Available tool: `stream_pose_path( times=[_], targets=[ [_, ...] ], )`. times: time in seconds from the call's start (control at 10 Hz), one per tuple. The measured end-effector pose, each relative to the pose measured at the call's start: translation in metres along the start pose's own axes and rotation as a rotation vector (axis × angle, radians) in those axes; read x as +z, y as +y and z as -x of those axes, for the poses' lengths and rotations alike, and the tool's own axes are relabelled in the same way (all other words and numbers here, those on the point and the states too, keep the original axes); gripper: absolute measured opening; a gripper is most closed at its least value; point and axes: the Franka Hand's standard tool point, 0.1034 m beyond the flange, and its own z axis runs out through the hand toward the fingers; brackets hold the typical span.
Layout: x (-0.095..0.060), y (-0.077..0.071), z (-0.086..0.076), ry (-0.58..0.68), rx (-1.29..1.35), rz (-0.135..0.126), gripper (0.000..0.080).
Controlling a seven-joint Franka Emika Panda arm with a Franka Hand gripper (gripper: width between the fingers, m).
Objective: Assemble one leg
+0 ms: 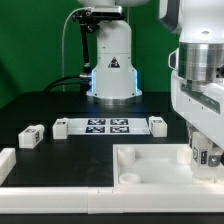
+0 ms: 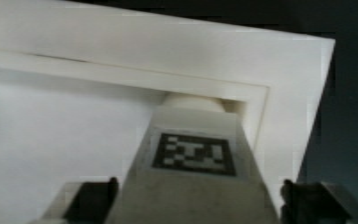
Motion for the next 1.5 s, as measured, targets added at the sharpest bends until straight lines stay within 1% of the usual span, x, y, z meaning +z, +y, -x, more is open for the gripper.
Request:
stream_pose_path(
  times=[0.1, 0.2, 0.3, 0.4, 0.6, 0.9, 1.0, 1.1, 1.2, 1.3, 1.4, 1.5],
  targets=[
    [-0.0016, -0.0019, -0.001, -0.002, -0.059, -0.009, 0.059],
    [-0.0027, -0.0024, -0.0017, 0.0, -0.222, -0.01, 0.059],
    [-0.003, -0.0025, -0.0011, 0.001, -0.371, -0.011, 0.0637],
    [-0.0032, -0.0024, 0.0004, 0.0, -0.471, -0.011, 0.0647],
    [-0.0021, -0.0011, 0.001, 0.004, -0.696, -0.013, 0.0647],
    [-0.0015, -0.0001, 0.0017, 0.009, -1.025, -0.008, 0.0649],
    [-0.0014, 0.0009, 0.0016, 0.004, -1.097, -0.001, 0.0649],
    [-0.0017, 0.0008, -0.0007, 0.008, -1.239, 0.009, 0.0649],
    [-0.0015, 0.0008, -0.0033, 0.01, -1.344, 0.013, 0.0649],
    [-0.0013, 0.0009, -0.0039, 0.011, -1.409, 0.013, 0.0649],
    [-0.0012, 0.0009, -0.004, 0.01, -1.413, 0.014, 0.0649],
    [-0.0011, 0.001, -0.0041, 0.01, -1.412, 0.014, 0.0546]
  ],
)
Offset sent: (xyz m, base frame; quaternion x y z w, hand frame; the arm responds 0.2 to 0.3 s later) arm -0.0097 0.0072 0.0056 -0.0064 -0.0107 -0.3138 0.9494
